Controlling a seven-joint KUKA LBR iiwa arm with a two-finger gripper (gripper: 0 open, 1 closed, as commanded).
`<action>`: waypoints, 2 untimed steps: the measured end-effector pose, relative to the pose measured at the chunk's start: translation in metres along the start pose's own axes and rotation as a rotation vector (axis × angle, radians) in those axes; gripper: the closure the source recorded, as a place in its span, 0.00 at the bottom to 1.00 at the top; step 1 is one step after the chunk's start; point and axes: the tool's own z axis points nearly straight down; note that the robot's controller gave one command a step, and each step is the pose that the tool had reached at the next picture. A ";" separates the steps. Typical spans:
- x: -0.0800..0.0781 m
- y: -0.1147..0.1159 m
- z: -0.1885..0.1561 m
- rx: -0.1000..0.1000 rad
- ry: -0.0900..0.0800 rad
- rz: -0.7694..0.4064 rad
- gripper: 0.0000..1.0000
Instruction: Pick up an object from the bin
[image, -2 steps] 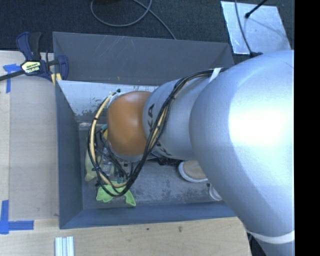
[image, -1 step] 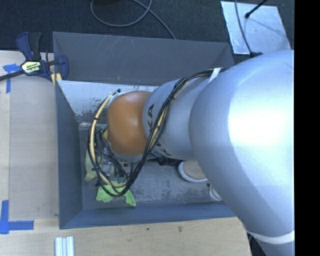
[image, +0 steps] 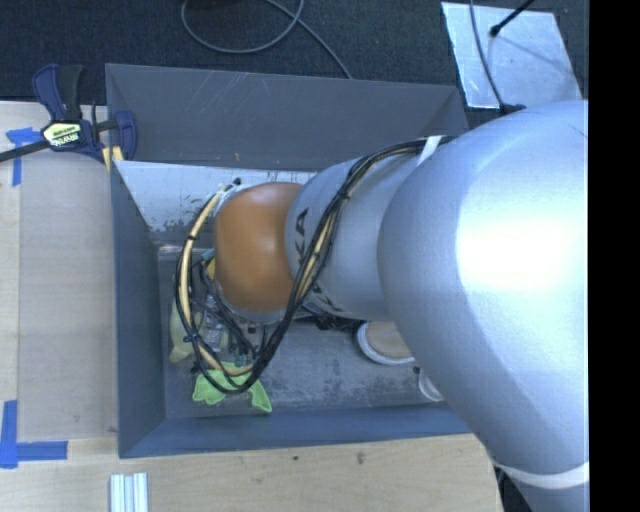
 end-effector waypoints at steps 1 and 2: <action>0.001 0.001 -0.003 -0.001 -0.004 -0.021 1.00; 0.002 0.000 -0.002 -0.003 -0.008 -0.041 1.00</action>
Offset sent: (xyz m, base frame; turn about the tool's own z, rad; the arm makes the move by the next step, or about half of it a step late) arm -0.0074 -0.0005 -0.0056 -0.0597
